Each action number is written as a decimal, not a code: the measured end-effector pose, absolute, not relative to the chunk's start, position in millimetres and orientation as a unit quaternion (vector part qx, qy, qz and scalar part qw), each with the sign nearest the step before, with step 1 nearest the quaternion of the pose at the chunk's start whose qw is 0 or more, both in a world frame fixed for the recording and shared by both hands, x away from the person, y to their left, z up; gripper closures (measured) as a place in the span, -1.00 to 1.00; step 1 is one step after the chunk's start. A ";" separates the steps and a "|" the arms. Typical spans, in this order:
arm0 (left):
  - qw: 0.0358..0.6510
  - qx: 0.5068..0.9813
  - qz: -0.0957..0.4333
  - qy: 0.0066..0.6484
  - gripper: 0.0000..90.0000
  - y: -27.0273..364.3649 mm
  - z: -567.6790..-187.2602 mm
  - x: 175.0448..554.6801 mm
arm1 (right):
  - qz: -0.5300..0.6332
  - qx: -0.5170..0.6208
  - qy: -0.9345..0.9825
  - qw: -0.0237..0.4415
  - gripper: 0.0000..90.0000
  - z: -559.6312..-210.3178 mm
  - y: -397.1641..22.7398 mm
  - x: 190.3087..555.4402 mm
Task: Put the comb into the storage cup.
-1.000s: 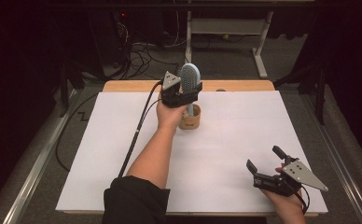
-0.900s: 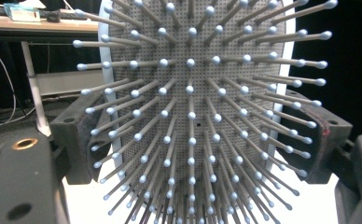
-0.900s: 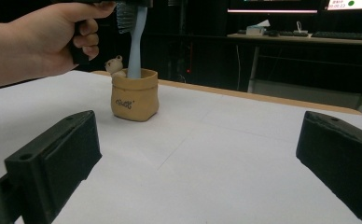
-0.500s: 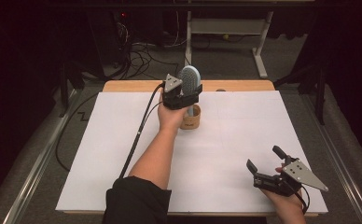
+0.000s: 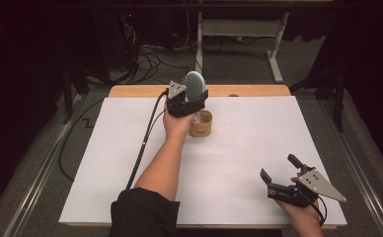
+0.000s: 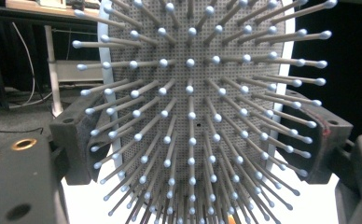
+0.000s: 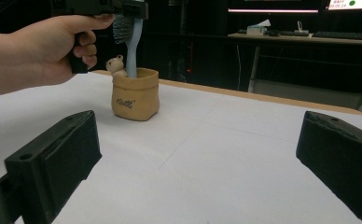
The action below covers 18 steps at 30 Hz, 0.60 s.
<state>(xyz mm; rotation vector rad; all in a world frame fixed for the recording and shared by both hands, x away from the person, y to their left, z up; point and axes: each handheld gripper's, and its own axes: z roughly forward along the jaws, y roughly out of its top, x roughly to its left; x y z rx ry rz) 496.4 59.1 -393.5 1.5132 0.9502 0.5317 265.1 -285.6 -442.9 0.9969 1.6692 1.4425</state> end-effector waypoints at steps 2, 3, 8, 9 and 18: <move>0.596 0.648 0.227 0.417 -0.55 60.2 -393.3 497.3 | 0.557 0.386 0.645 0.352 -1.00 -443.0 -285.5 265.2; 0.596 0.646 0.225 0.420 -0.55 60.8 -393.4 497.9 | 0.557 0.386 0.645 0.353 -1.00 -442.9 -285.5 265.2; 0.598 0.643 0.223 0.424 -0.55 61.7 -394.2 500.4 | 0.558 0.385 0.644 0.354 -1.00 -442.7 -286.1 265.1; 0.599 0.641 0.222 0.426 -0.55 61.8 -394.3 500.8 | 0.558 0.386 0.644 0.353 -1.00 -442.6 -286.3 265.0; 0.601 0.633 0.210 0.440 -0.56 68.0 -395.0 504.6 | 0.559 0.388 0.643 0.352 -1.00 -443.1 -286.9 265.7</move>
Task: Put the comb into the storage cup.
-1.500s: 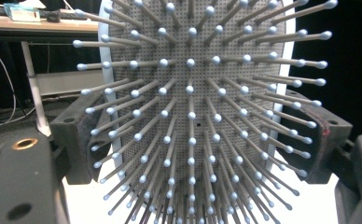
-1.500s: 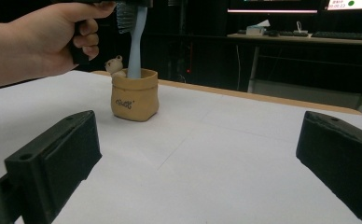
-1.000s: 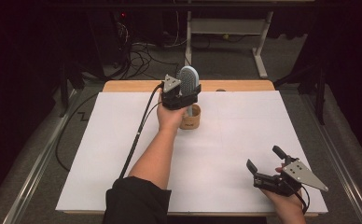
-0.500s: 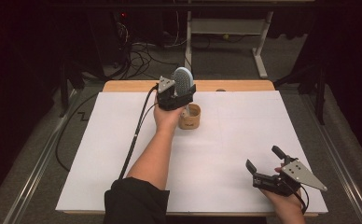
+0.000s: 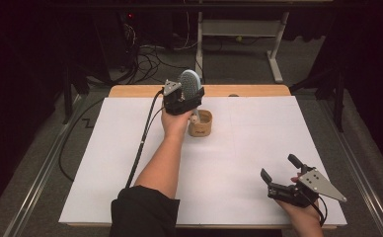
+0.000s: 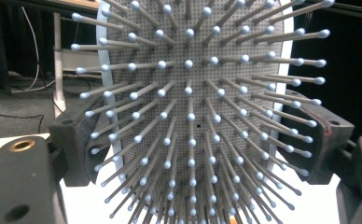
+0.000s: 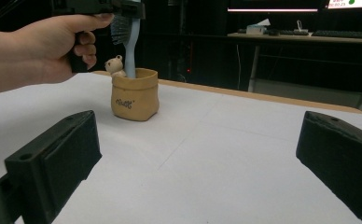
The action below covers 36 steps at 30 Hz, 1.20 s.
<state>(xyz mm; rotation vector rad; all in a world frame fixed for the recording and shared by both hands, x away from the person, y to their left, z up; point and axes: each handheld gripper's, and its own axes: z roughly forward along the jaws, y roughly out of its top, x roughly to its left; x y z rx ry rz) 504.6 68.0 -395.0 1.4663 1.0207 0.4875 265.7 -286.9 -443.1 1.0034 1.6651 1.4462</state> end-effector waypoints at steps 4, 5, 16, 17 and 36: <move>0.601 0.634 0.212 0.439 -0.57 68.7 -394.7 504.9 | 0.559 0.388 0.643 0.352 -1.00 -443.1 -287.0 265.9; 0.601 0.633 0.212 0.440 -0.57 68.8 -394.8 504.8 | 0.558 0.388 0.643 0.352 -1.00 -443.1 -286.8 265.8; 0.598 0.635 0.216 0.438 -0.58 69.3 -394.1 505.0 | 0.558 0.387 0.644 0.352 -1.00 -443.4 -286.6 266.0; 0.596 0.636 0.221 0.438 -0.58 68.9 -393.8 504.6 | 0.558 0.388 0.644 0.352 -1.00 -443.4 -286.5 266.2; 0.594 0.635 0.223 0.441 -0.64 68.0 -393.5 504.4 | 0.560 0.387 0.643 0.352 -0.99 -442.7 -285.9 265.8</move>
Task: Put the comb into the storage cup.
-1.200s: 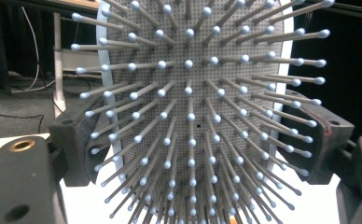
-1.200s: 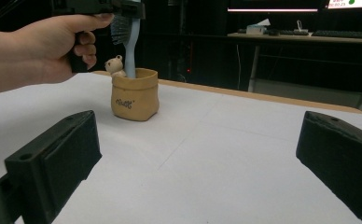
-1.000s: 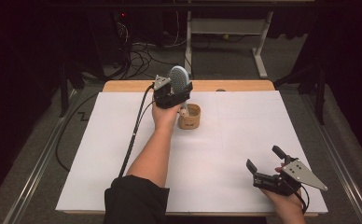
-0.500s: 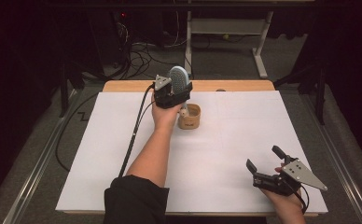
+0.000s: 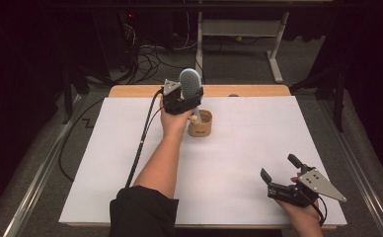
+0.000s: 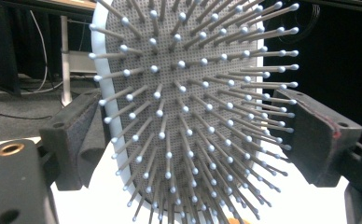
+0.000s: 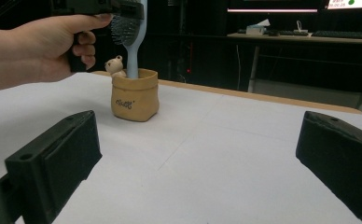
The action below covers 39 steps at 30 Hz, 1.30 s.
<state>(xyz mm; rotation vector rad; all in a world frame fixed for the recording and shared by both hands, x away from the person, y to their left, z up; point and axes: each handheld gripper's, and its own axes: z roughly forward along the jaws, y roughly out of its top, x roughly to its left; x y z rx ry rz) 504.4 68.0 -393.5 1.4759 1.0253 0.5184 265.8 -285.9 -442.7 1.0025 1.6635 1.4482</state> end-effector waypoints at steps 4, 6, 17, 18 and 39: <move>0.593 0.635 0.225 0.441 -0.65 67.5 -393.3 503.9 | 0.560 0.386 0.643 0.352 -0.99 -442.5 -285.7 265.5; 0.594 0.634 0.225 0.442 -0.66 67.8 -393.2 503.9 | 0.560 0.387 0.643 0.352 -0.99 -442.6 -286.0 265.7; 0.596 0.635 0.221 0.439 -0.68 67.0 -394.0 504.1 | 0.560 0.387 0.642 0.352 -0.99 -442.4 -285.9 265.6; 0.596 0.635 0.221 0.438 -0.69 67.0 -393.9 504.1 | 0.560 0.387 0.642 0.352 -0.99 -442.4 -285.8 265.7; 0.580 0.656 0.230 0.425 -0.99 68.3 -387.9 495.0 | 0.559 0.386 0.644 0.353 -0.99 -442.1 -283.7 265.4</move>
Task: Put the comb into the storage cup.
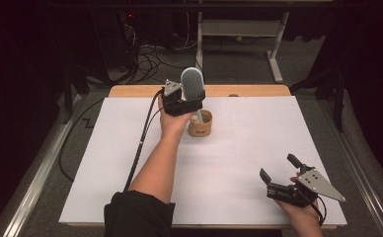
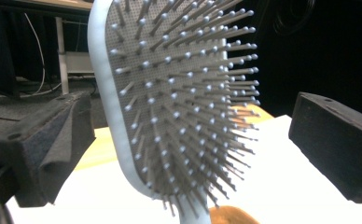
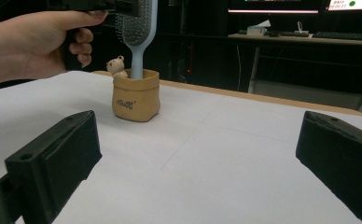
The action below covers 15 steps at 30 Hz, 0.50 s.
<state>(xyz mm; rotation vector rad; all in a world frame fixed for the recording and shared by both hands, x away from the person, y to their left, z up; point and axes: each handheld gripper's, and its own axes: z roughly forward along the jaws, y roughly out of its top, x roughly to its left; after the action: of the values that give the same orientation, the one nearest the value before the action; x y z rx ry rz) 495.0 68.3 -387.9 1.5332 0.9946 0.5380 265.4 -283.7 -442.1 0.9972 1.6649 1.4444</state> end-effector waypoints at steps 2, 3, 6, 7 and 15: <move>0.574 0.660 0.234 0.424 -0.99 69.7 -387.4 493.0 | 0.558 0.384 0.645 0.354 -0.99 -442.0 -283.2 265.6; 0.571 0.663 0.237 0.422 -0.99 70.5 -387.0 491.5 | 0.558 0.383 0.645 0.354 -0.99 -442.0 -283.1 265.7; 0.568 0.669 0.239 0.416 -0.99 73.3 -386.8 488.1 | 0.557 0.382 0.646 0.354 -0.99 -442.0 -282.6 265.8; 0.565 0.672 0.241 0.414 -0.99 74.2 -386.8 486.6 | 0.557 0.382 0.647 0.355 -0.99 -442.0 -282.5 265.9; 0.563 0.678 0.237 0.409 -0.99 82.8 -386.6 475.7 | 0.554 0.382 0.648 0.356 -0.99 -442.0 -281.3 265.5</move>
<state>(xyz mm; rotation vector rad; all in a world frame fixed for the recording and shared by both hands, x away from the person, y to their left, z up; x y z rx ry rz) 475.7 82.8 -386.6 1.5968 0.9626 0.5586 265.5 -281.3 -442.0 0.9856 1.6744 1.4305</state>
